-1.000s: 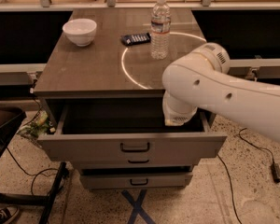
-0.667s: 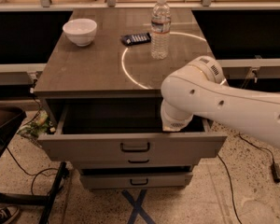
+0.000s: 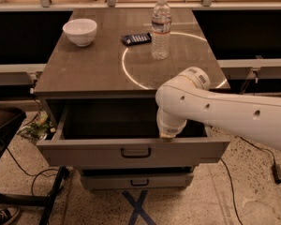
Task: Open top drawer
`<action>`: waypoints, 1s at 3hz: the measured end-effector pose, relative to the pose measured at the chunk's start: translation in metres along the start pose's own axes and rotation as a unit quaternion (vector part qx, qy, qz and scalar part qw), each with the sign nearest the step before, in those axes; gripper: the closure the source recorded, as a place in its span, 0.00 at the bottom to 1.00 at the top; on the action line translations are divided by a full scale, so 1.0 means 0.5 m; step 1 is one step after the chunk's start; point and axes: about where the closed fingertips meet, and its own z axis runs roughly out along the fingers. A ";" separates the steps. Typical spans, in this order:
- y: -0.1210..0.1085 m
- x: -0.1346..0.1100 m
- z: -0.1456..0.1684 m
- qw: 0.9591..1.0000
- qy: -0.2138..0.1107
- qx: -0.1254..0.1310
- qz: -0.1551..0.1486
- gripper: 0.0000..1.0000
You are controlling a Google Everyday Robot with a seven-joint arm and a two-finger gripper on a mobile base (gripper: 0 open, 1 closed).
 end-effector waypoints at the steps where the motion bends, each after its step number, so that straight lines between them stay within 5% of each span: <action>1: 0.025 0.010 0.000 0.999 0.025 -0.033 -0.021 1.00; 2: 0.083 0.035 -0.037 0.994 0.061 -0.077 -0.045 1.00; 3: 0.187 0.058 -0.068 0.984 0.061 -0.154 -0.059 1.00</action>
Offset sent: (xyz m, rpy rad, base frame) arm -0.0864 -0.0368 0.0221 -0.2504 0.2624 0.1028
